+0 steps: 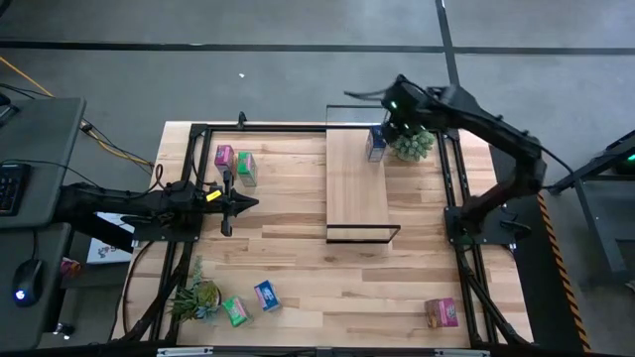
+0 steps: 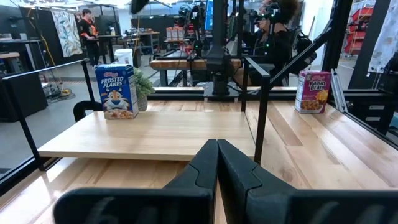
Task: Stack cereal on shelf
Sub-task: Put the top green cereal box on the shelf
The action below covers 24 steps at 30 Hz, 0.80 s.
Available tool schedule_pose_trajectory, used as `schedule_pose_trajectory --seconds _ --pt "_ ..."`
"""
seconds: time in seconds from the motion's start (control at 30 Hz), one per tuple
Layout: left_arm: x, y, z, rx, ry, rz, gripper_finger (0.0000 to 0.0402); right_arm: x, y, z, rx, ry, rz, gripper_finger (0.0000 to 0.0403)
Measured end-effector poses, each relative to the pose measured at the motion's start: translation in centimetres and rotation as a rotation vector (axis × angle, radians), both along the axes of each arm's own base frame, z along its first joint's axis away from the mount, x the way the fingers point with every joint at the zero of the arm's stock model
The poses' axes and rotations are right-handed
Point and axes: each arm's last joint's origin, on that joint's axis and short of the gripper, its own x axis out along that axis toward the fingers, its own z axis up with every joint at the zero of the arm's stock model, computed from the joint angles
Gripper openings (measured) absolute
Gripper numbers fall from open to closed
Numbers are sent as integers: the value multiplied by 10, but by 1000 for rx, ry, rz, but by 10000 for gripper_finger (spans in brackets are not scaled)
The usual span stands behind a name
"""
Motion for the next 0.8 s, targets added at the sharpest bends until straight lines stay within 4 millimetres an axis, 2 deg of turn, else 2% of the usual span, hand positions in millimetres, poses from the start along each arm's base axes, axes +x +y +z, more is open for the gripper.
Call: schedule_pose_trajectory --seconds 0.17,0.27,0.33,0.47,0.6,0.7,0.8 --pt "0 0 0 0 0 0 1 -20 59 16 -143 42 79 233" --pt "0 0 0 0 0 0 1 -35 90 8 -205 16 119 233" --pt "0 0 0 0 0 0 1 -45 107 -10 -218 -18 151 233" --pt "0 0 0 0 0 0 1 -66 131 -67 -190 -104 230 233" --pt "0 0 0 0 0 0 1 -74 144 -120 -209 -322 345 233" --pt "0 0 0 0 0 0 1 -66 148 -139 -343 -568 488 233" --pt "0 0 0 0 0 0 1 -61 146 -141 -496 -829 643 233"
